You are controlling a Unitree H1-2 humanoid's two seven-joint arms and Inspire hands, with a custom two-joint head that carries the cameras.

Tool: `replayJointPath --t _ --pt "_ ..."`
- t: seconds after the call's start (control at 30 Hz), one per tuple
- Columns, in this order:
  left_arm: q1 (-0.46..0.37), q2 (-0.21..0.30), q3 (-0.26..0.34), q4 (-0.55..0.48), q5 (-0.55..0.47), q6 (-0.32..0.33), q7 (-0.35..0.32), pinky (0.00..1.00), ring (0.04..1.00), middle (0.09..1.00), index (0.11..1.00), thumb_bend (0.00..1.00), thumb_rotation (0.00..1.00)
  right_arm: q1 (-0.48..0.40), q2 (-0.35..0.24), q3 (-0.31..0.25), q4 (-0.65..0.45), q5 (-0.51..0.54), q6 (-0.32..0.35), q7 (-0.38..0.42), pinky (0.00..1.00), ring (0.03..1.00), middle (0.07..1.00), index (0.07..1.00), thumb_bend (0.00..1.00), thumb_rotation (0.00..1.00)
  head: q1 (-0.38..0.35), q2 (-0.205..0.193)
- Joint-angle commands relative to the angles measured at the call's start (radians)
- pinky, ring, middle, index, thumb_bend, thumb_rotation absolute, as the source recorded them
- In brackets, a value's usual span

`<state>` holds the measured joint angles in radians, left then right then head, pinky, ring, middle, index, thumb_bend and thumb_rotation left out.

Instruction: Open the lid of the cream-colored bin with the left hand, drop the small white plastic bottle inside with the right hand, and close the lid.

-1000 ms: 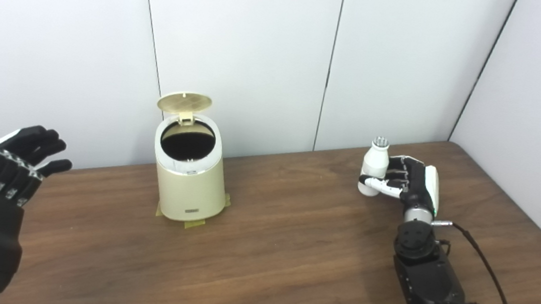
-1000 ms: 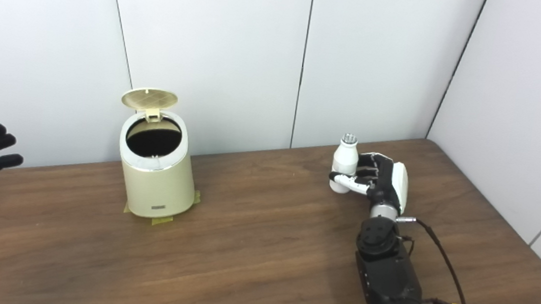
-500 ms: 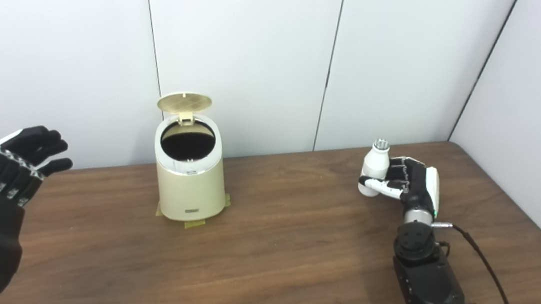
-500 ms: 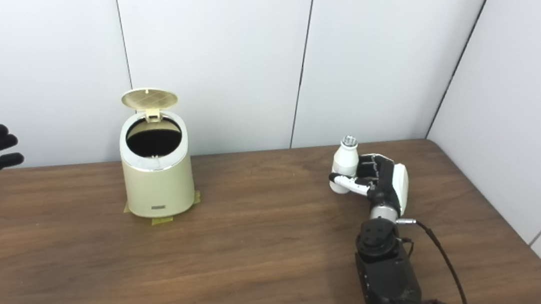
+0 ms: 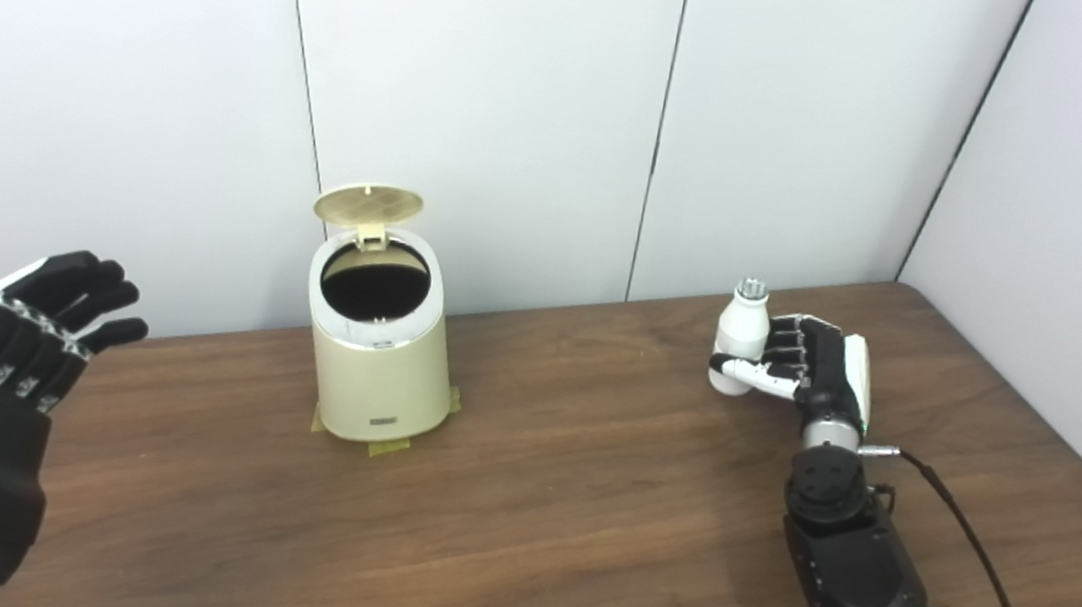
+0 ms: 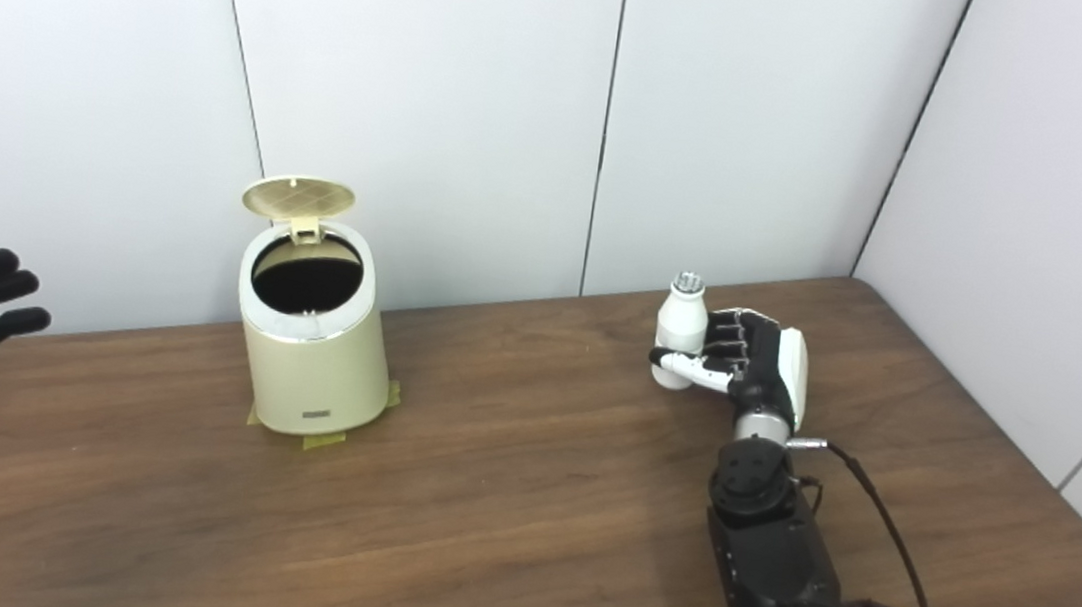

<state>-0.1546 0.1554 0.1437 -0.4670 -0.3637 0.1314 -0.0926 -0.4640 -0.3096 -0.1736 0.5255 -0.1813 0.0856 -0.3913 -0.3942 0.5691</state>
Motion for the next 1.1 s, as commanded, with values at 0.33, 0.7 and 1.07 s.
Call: replayJointPath --t 0.33,0.7,1.07 --pt "-0.033 0.007 0.001 -0.019 0.011 -0.025 0.003 0.72 0.767 0.765 0.755 0.24 1.0 -0.031 0.015 -0.008 -0.124 0.051 -0.041 0.05 0.36 0.423 0.505 0.504 0.52 0.0 0.01 0.001" --pt "-0.028 0.005 -0.01 -0.03 0.033 -0.024 0.001 0.71 0.773 0.765 0.754 0.25 1.0 -0.035 0.087 0.004 -0.246 0.055 0.065 0.072 0.38 0.429 0.502 0.493 0.52 0.0 0.031 0.005" --pt "-0.025 -0.019 -0.032 -0.029 0.056 -0.036 0.006 0.76 0.816 0.816 0.792 0.3 1.0 -0.07 0.122 0.066 -0.335 0.034 0.117 0.133 0.39 0.445 0.501 0.478 0.52 0.0 0.109 -0.004"
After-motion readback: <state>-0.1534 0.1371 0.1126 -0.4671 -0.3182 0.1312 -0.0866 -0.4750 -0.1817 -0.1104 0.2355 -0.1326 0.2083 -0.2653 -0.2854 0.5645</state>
